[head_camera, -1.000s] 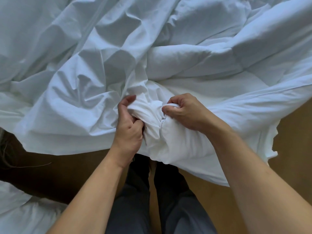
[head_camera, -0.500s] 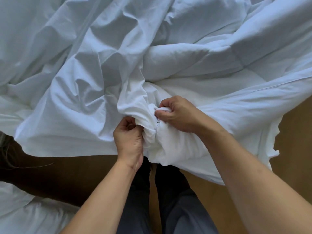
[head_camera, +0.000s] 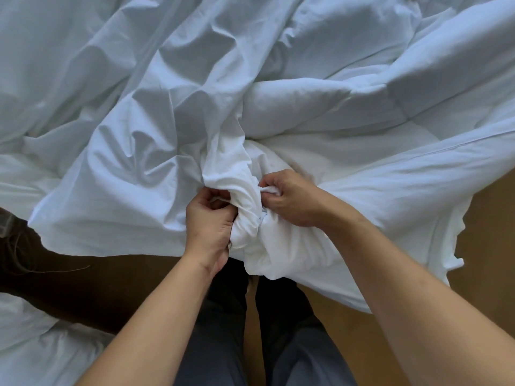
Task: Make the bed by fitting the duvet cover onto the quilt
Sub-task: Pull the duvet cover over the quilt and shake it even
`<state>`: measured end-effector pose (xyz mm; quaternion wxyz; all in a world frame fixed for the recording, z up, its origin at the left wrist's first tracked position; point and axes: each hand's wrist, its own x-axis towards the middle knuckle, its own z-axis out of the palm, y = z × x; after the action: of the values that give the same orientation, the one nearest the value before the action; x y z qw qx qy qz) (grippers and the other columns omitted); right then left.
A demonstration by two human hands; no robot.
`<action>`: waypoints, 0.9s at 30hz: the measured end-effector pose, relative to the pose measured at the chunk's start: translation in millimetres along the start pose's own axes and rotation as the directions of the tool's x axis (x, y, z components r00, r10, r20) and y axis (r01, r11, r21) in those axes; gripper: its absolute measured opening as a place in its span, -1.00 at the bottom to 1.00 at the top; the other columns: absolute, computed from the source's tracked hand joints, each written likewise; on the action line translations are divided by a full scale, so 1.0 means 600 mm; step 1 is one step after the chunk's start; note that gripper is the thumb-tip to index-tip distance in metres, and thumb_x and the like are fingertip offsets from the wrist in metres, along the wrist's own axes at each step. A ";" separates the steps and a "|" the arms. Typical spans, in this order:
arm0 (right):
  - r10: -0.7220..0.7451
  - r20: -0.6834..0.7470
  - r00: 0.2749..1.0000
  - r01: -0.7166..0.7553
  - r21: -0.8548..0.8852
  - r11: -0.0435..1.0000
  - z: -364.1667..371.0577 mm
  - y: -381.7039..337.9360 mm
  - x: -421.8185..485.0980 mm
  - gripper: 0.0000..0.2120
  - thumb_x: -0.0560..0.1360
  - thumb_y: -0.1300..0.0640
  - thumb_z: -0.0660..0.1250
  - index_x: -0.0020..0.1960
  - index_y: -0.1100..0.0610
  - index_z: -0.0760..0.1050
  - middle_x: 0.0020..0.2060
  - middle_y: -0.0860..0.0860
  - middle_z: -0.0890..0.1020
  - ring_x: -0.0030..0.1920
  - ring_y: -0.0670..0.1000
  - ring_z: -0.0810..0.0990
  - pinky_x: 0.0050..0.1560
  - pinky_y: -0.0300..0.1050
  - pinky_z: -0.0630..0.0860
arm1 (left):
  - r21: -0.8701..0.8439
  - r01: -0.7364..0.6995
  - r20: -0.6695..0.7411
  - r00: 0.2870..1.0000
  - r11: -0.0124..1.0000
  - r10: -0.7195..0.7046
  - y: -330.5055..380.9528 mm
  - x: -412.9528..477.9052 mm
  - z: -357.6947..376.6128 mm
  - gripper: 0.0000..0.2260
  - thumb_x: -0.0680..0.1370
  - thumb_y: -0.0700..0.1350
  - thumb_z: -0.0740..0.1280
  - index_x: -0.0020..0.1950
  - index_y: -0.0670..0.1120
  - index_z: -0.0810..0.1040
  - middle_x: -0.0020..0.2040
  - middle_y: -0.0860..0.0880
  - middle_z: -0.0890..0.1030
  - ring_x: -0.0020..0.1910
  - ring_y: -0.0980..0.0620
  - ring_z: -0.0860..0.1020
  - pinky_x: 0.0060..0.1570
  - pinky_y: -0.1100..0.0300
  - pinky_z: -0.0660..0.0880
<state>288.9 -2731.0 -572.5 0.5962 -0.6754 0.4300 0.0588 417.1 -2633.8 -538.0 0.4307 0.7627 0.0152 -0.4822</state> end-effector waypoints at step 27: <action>0.070 -0.408 0.910 -0.134 -0.131 0.982 -0.008 -0.074 -0.052 -0.88 0.52 0.06 0.32 -0.11 0.10 0.52 -0.13 0.12 0.63 -0.23 0.12 0.67 -0.30 -0.10 0.52 | 0.372 -0.297 0.056 0.953 0.879 0.298 -0.012 -0.031 -0.026 -0.70 0.33 -0.37 0.28 -0.33 -0.03 0.23 -0.39 0.13 0.30 -0.35 0.06 0.27 -0.33 0.18 0.24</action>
<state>296.3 -2723.0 -519.3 0.4366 -0.6941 0.5722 -0.0166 415.4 -2611.2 -526.1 0.3451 0.8249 -0.1941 -0.4034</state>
